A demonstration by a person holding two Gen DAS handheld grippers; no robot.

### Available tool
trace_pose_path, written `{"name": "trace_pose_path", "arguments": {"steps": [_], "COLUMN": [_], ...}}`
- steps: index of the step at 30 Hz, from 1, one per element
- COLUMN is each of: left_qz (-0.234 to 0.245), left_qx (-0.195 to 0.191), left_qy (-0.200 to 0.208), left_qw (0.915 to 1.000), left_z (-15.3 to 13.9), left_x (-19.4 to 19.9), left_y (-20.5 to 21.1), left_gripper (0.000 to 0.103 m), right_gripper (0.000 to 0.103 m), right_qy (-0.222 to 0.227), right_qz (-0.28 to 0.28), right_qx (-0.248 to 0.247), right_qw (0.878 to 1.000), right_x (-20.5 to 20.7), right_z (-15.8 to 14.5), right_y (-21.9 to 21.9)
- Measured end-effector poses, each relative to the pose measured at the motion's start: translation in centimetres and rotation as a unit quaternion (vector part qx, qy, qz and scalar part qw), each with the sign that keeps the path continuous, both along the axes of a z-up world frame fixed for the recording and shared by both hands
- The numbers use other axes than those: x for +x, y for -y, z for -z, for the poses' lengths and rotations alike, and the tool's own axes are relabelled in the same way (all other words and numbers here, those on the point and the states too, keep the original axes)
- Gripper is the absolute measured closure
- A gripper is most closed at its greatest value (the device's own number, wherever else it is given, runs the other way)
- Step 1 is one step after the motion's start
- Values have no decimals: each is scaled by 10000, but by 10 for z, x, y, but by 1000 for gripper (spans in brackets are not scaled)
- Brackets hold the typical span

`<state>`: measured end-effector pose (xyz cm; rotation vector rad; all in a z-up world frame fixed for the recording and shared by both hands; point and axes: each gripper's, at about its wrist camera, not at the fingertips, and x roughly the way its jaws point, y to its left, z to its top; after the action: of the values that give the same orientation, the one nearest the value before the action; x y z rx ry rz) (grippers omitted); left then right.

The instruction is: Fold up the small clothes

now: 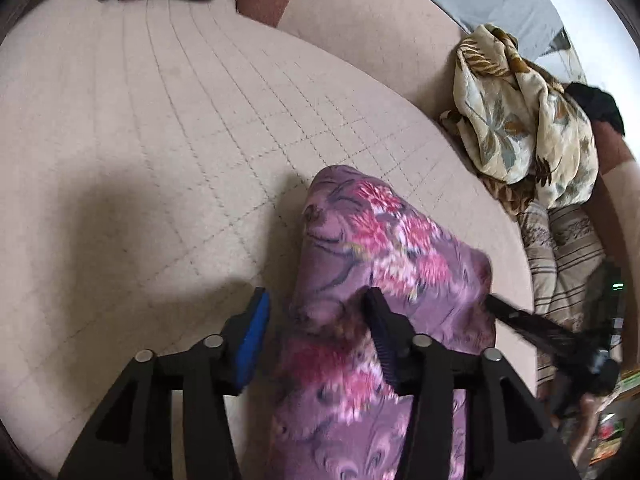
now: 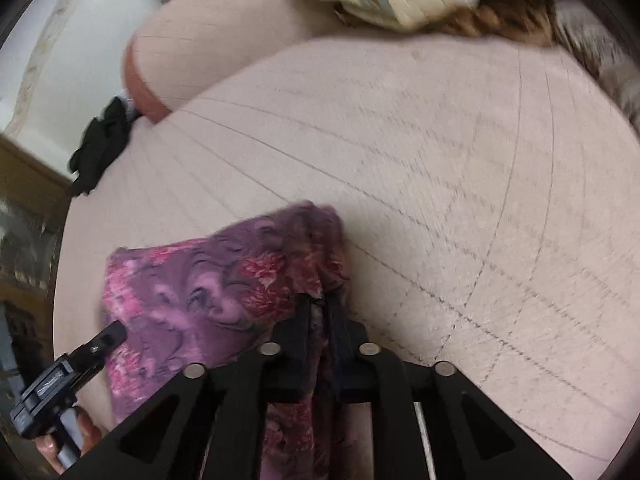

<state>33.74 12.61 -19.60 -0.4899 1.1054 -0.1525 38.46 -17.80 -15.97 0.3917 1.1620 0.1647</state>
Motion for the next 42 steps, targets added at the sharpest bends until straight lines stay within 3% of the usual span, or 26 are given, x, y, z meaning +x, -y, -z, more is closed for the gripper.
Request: {"name": "trace_pose_path", "arguments": {"steps": [1,2,3,5,8,11,14,15,16,18,21,25,26,27,28,30,34,36,40,42], "left_qz": [9,46,66,113,100,59,52,107,161,175,156,184,171,170,187,231,294,273,280,347], "left_qx": [77,124,135,123,-82,-519,-473,-355,-274,-390,-353,-119,-37,32,130,225,407,319,163,143], "left_qy": [-6,40,102,139,-1,-220,-192,-187,-274,-426,-408,-302,-216,-174,-96,24,90,6,18,13], "left_qw": [10000,9999,9998,9998,9999,9984,9987,9991,9991,9982,9984,9993,9996,9997,9997,9995,9987,9991,9995,9993], "left_z": [-5,-10,-14,-14,-5,3,2,2,4,4,7,8,6,4,2,-2,-2,2,3,3], "left_x": [-6,-16,-27,-58,-99,-125,-141,-145,-148,-154,-174,-178,-179,-179,-180,-181,-179,-175,-174,-174], "left_y": [0,1,1,2,1,-5,-5,-2,1,1,0,5,7,9,12,15,21,19,19,21], "left_gripper": [39,31,30,30,30,30,34,36,43,45,45,45,45,45,45,45,44,44,44,46], "right_gripper": [63,56,46,45,45,57,70,91,99,99,99,96,93,76,40,13,14,18,33,55], "right_qy": [87,183,274,304,83,18,-104,-199,-281,-289,28,-478,-426,-361,-288,-68,9,14,-15,-195], "right_qz": [-25,-3,-17,-65,-126,-170,-242,-287,-353,-344,-89,39,53,18,18,309,452,430,300,328], "right_qx": [-7,43,198,460,434,292,62,-68,-187,-422,-190,149,117,38,-21,-342,-421,-434,-598,-603], "right_qw": [10000,9998,9994,9985,9989,9994,9996,9994,9988,9981,9998,9987,9990,9993,9996,9989,9981,9981,9978,9975], "right_x": [-8,-17,-31,-62,-103,-138,-161,-167,-172,-173,-183,-181,-181,-183,-186,-200,-219,-221,-221,-219], "right_z": [-9,-18,-26,-29,-17,-9,-2,4,9,8,-9,26,24,18,13,4,2,3,8,17], "right_y": [3,4,6,9,3,-3,-21,-27,-30,-32,-15,-12,-13,-16,-17,-17,-25,-29,-34,-34]}}
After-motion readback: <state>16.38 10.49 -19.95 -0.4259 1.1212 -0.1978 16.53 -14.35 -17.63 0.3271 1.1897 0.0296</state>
